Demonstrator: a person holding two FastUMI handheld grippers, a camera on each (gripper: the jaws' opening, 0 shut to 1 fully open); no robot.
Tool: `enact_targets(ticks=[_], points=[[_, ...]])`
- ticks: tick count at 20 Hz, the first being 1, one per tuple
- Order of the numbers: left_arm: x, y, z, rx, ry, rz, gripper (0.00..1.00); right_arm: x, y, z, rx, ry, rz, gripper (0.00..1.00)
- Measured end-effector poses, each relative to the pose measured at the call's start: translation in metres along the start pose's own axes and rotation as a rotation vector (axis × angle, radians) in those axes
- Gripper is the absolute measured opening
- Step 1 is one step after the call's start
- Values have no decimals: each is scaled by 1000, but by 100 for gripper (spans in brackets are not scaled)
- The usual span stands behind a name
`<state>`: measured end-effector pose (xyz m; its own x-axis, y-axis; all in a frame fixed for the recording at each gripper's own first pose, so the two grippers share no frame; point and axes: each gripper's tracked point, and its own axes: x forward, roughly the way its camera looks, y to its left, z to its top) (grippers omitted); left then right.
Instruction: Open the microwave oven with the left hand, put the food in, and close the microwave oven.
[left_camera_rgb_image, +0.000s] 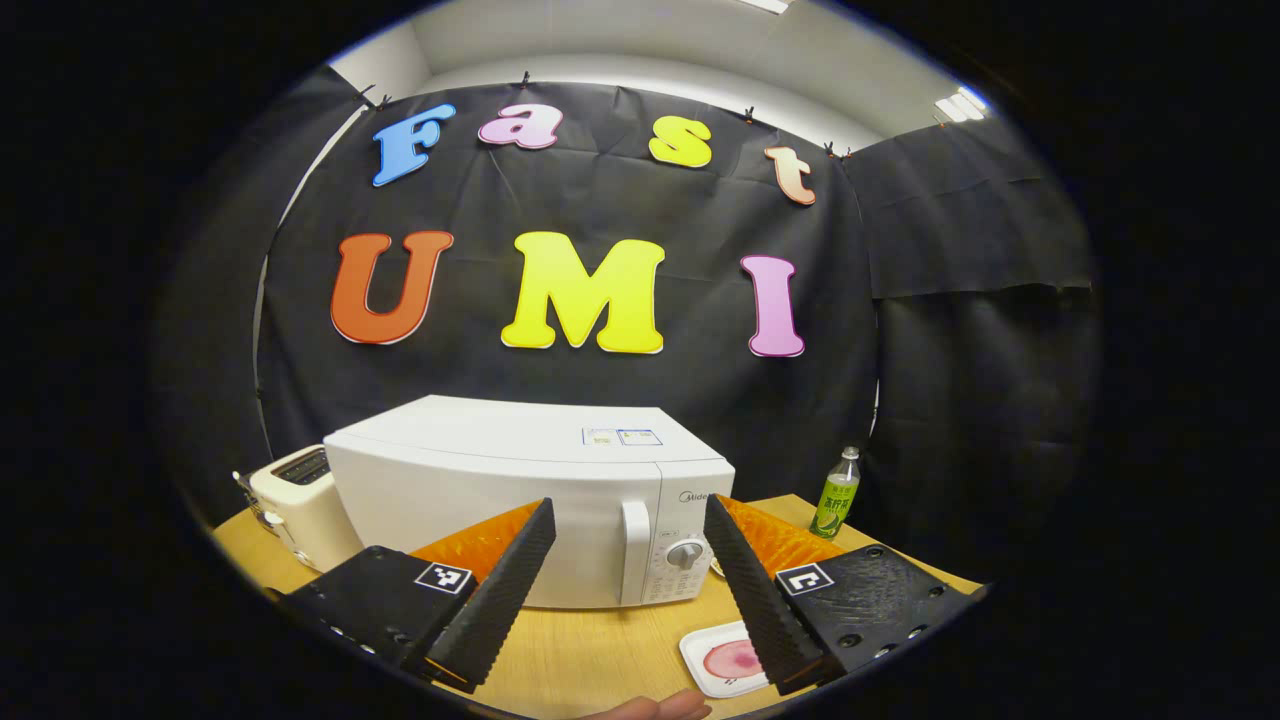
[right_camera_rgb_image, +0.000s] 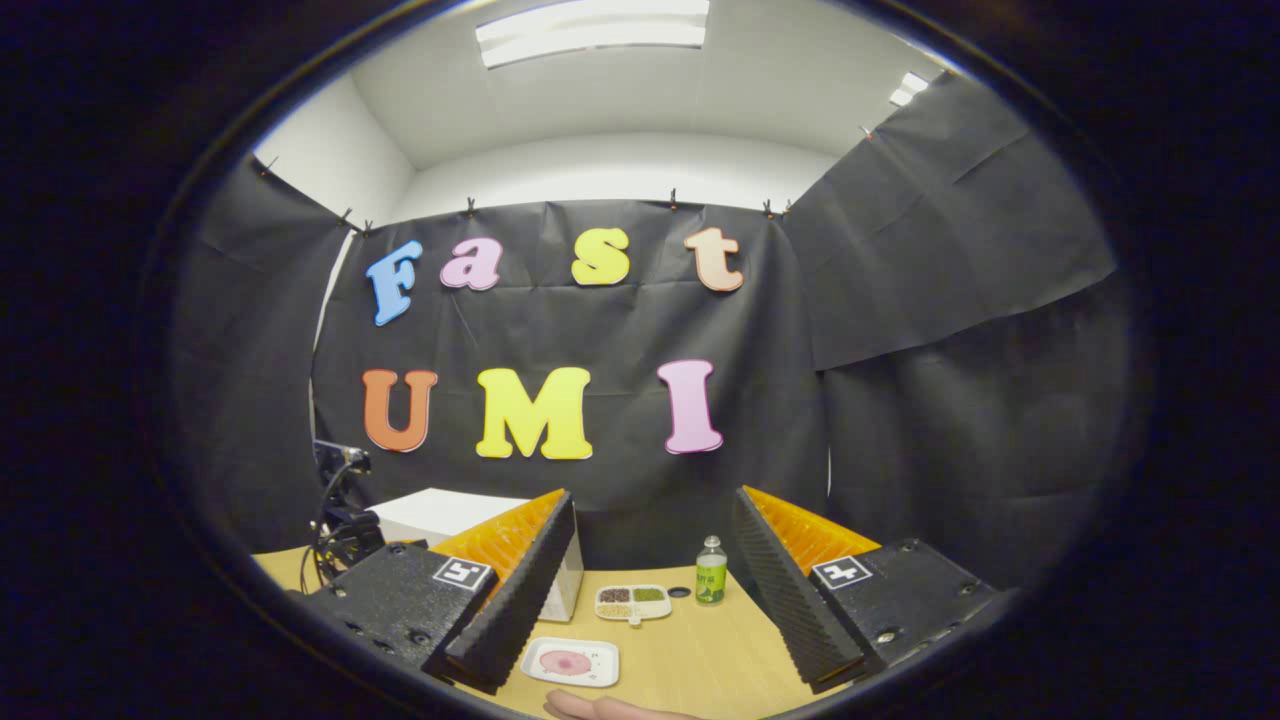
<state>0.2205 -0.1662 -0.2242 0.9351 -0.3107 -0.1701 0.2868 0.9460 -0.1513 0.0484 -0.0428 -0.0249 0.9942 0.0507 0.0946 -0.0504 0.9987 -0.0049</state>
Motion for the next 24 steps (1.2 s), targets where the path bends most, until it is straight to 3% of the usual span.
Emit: enact_targets(ticks=[1, 2, 3, 4, 5, 7, 8, 9, 10, 11, 12, 13, 14, 15, 16, 17, 18, 19, 20, 23, 24], points=[[11, -3, -10, -2, 11, 0, 94, 2, -8, 3, -15, -18, -25, 94], [22, -3, -22, 2, 30, 3, 94, 3, -15, 7, -25, -36, -48, 94], [32, -4, -35, 5, 60, 5, 94, 2, -18, 9, -27, -51, -62, 100], [40, -6, -47, 9, 75, 8, 94, -1, -19, 8, -29, -60, -68, 93], [48, -7, -56, 25, 86, 17, 94, -2, -21, 8, -28, -67, -68, 100], [63, -9, -68, 64, 95, 30, 94, -4, -23, 5, -27, -69, -58, 100], [68, -11, -73, 74, 95, 31, 94, -5, -25, 2, -30, -67, -55, 94], [74, -14, -78, 73, 94, 19, 94, -5, -26, -1, -39, -67, -52, 100], [80, -15, -81, 69, 101, 17, 94, -6, -25, -2, -49, -73, -43, 100], [83, -12, -82, 68, 97, 28, 83, -6, -23, -3, -57, -81, -35, 100], [85, -11, -82, 64, 87, 34, 94, -5, -23, -5, -64, -90, -31, 100], [89, -5, -85, 63, 85, 62, 93, -3, -23, -6, -74, -97, -29, 100], [92, 3, -88, 55, 89, 90, 80, -2, -23, -9, -85, -100, -27, 100], [94, 10, -93, 43, 99, 108, 87, 0, -23, -12, -92, -99, -25, 100], [97, 15, -98, 26, 107, 127, 88, 1, -23, -16, -92, -96, -20, 100], [95, 14, -95, 17, 96, 125, 80, 2, -24, -20, -86, -92, -15, 100], [96, 14, -94, 24, 84, 128, 84, 4, -25, -22, -76, -89, -10, 100], [96, 16, -95, 40, 93, 140, 70, 7, -27, -24, -68, -88, -10, 100], [97, 17, -95, 65, 86, 158, 81, 10, -29, -29, -63, -82, -10, 100], [98, 20, -97, 80, 82, 188, 80, 18, -31, -45, -52, -36, -10, 100], [90, 17, -110, 37, 150, 153, 80, 19, -31, -51, -47, -17, -10, 100]])
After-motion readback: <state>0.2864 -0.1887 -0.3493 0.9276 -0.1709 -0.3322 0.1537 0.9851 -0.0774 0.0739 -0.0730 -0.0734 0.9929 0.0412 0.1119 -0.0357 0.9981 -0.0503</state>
